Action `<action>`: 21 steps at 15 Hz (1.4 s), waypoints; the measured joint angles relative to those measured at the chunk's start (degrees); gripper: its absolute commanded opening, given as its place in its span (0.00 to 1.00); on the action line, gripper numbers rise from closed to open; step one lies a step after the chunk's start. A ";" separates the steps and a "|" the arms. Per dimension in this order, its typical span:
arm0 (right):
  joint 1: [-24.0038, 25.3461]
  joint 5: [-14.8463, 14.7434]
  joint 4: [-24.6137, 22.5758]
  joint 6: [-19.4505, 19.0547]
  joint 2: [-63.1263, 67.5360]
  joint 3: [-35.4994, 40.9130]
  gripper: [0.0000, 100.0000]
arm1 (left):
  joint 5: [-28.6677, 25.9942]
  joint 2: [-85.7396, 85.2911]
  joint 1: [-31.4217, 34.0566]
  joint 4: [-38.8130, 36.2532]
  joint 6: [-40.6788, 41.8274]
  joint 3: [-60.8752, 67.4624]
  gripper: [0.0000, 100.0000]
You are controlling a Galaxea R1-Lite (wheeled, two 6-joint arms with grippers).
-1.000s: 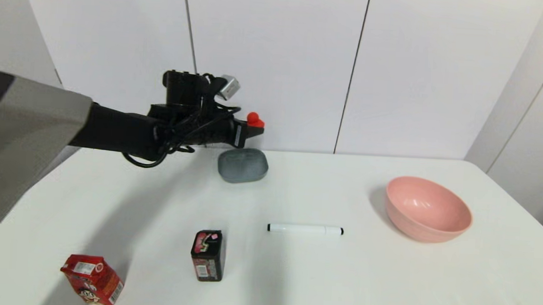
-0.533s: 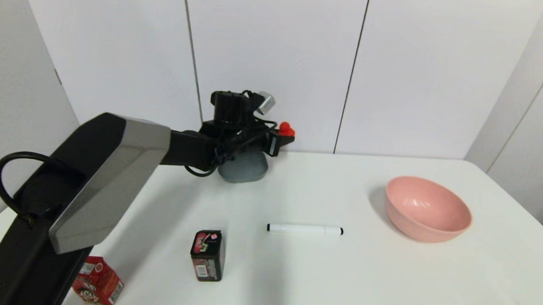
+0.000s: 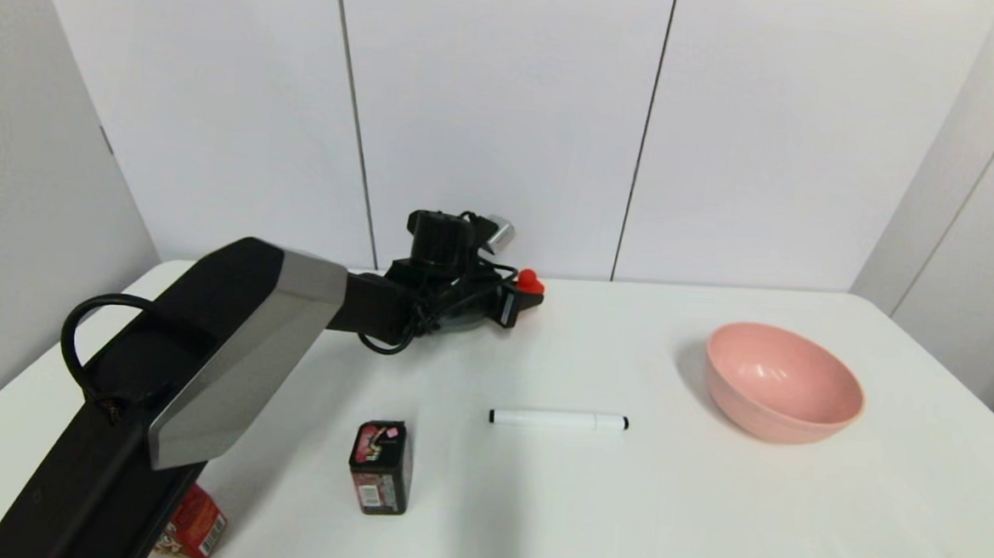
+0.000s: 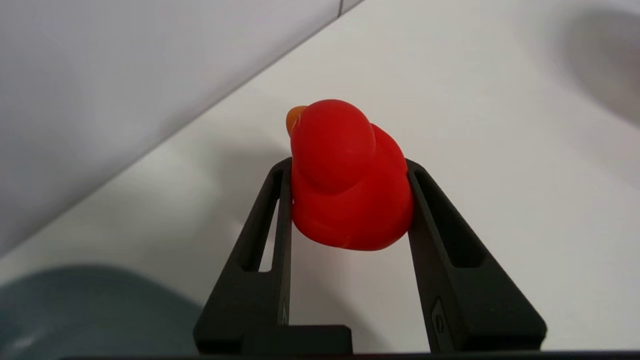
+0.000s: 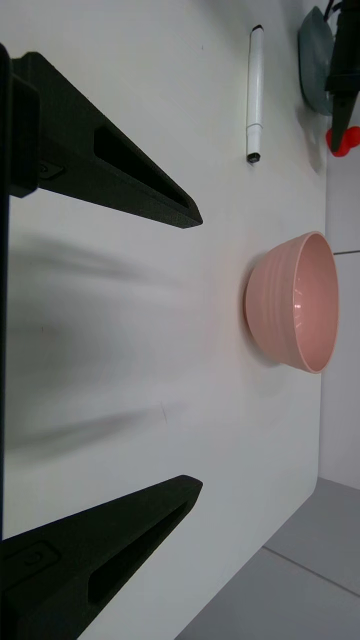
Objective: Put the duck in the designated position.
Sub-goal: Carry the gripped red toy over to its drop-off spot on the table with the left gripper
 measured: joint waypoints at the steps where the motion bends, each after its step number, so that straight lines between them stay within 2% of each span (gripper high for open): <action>1: 0.00 0.01 0.00 0.00 0.00 0.00 1.00 | 0.01 0.18 0.06 -0.02 0.00 0.40 0.00; 16: 0.00 0.04 0.00 0.02 0.00 0.00 1.00 | -0.02 1.18 -0.13 -0.46 0.12 0.16 0.00; 17: 0.00 0.04 -0.02 0.02 0.00 0.00 1.00 | 0.01 1.12 -0.11 -0.50 0.20 0.16 1.00; 21: 0.00 0.04 -0.02 0.02 0.00 0.00 1.00 | -0.13 0.79 -0.16 -0.46 0.20 0.16 1.00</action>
